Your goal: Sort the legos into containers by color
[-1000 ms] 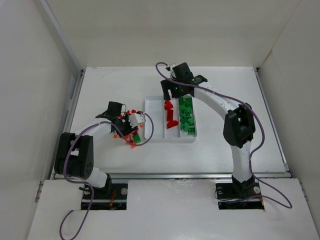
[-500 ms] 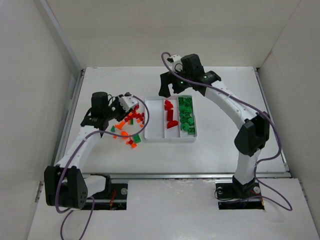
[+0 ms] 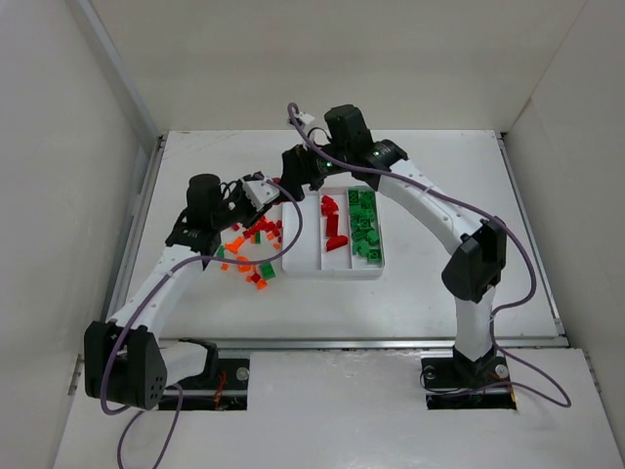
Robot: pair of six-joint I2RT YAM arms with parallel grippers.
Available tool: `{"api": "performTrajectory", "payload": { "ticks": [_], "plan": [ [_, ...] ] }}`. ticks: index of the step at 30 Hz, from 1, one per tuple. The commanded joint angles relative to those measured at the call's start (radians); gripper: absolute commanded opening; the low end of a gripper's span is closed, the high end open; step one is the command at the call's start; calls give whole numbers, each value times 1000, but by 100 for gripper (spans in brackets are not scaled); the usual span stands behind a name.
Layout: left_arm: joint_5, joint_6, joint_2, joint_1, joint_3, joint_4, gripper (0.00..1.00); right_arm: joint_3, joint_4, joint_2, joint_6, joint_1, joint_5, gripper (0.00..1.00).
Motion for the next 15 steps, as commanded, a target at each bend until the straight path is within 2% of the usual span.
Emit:
{"api": "performTrajectory", "payload": {
  "ticks": [1,7,9,12,13,15],
  "plan": [
    [10,-31,2,-23,54,71,0,30,61,35,34,-7,-46,99],
    [10,-40,-9,-42,54,80,0,30,61,55,44,2,-27,90],
    [10,-40,-18,-51,54,80,0,30,72,55,53,2,-16,83],
    [10,-49,-27,-51,43,80,0,30,84,55,53,2,-38,47],
    [10,-49,-27,-51,43,80,0,20,95,46,53,2,-38,20],
    [-3,-72,-27,-51,43,67,0,2,95,31,53,2,-38,2]
  ]
}}
